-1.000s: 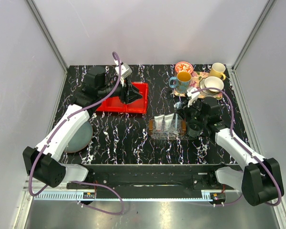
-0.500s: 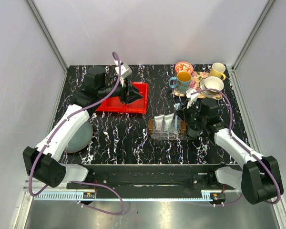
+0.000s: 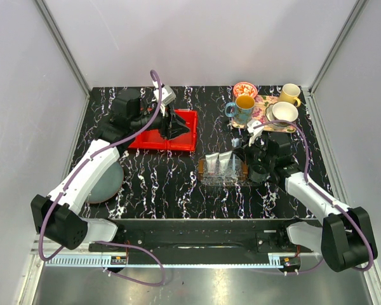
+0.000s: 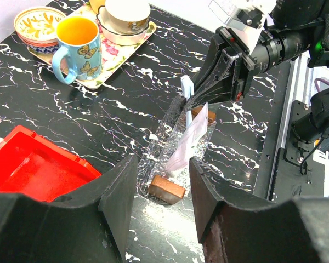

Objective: Prepare toiletry sets of a toothbrush and toothpaste on the tray

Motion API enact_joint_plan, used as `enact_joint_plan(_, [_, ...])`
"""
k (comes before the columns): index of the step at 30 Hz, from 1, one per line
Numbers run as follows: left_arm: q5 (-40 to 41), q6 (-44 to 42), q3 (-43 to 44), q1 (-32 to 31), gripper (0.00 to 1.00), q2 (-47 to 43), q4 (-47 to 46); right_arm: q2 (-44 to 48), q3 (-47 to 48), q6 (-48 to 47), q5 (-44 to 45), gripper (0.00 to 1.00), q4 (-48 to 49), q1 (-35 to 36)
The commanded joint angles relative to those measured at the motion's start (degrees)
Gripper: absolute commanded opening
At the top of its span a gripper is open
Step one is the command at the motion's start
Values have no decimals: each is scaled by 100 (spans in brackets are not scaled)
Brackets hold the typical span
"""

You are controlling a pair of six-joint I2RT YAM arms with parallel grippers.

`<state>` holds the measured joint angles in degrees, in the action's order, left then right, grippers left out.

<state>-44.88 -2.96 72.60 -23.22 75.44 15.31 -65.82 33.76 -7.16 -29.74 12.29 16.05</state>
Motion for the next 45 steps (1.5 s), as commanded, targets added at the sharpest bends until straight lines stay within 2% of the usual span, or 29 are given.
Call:
enact_joint_plan(1, [-196, 6, 9, 37, 47, -12, -327, 34, -53, -154, -216, 4, 449, -41])
enact_joint_plan(45, [-346, 191, 44, 37, 47, 147, -397, 149, -440, -110, -112, 5, 1179, -41])
